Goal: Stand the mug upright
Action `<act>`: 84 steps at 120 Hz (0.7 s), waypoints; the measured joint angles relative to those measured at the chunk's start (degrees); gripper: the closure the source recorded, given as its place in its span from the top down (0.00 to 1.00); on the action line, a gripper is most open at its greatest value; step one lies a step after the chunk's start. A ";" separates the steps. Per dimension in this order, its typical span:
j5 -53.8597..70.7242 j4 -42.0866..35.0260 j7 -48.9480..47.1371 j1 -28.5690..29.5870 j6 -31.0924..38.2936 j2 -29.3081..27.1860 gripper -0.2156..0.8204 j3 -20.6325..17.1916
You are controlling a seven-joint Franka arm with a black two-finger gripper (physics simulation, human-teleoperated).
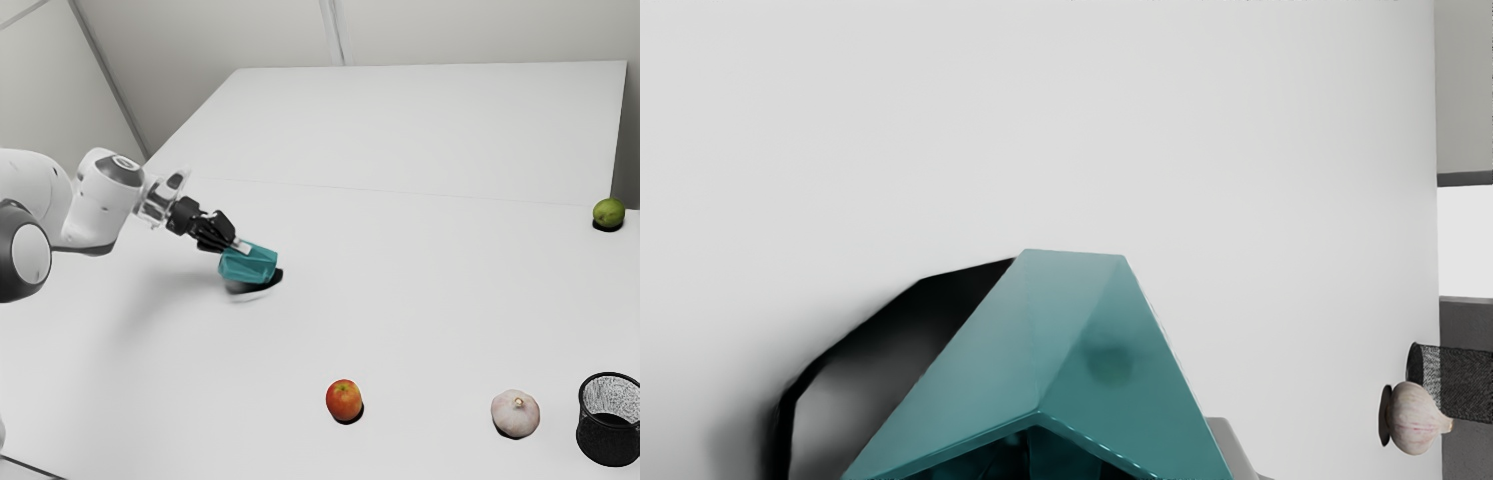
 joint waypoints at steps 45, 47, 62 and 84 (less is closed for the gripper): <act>14.19 -4.42 -2.08 -7.80 5.88 -11.85 0.06 -0.01; 15.57 -5.20 -2.20 -8.36 6.54 -12.61 0.06 0.00; 28.30 -10.31 -3.87 -13.36 11.23 -17.90 0.06 0.24; 48.69 -15.64 -9.16 -19.55 16.06 -21.77 0.06 0.27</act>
